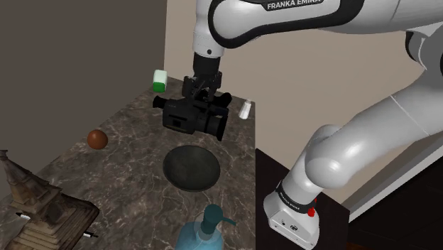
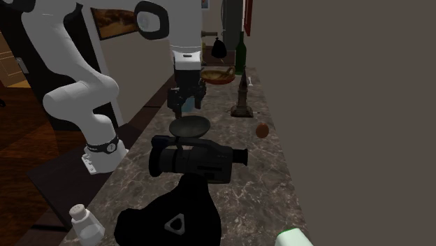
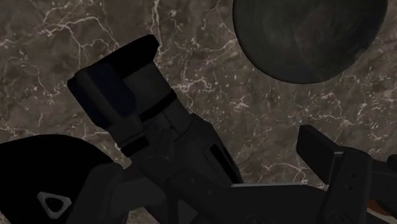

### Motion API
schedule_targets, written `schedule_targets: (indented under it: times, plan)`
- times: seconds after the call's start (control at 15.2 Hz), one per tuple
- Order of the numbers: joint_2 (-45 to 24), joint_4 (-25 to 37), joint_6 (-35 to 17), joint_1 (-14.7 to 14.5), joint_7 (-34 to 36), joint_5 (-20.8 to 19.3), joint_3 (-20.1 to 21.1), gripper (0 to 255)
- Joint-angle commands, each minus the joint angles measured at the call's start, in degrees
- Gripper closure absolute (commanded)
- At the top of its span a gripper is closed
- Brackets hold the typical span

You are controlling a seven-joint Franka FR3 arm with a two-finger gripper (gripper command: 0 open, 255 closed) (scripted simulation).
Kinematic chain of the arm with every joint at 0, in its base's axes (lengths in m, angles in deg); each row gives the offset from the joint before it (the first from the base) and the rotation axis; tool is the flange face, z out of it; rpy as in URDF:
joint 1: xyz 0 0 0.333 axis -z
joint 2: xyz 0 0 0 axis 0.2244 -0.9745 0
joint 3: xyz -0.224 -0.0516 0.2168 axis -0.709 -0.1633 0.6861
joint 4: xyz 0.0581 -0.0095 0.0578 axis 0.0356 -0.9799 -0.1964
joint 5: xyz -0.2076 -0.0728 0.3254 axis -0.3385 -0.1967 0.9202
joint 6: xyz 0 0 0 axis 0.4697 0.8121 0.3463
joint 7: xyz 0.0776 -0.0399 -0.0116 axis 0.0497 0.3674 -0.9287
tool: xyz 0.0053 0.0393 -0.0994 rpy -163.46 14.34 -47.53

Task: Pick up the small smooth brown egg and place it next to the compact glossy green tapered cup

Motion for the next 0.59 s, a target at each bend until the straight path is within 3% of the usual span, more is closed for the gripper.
schedule_targets:
  times: [0.0,0.53]
  plan:
    - [-3.53,1.45,-2.67,-0.39,1.20,0.21,1.17,0]
    - [-18.77,10.81,-10.35,-2.20,7.25,-1.54,5.73,0]
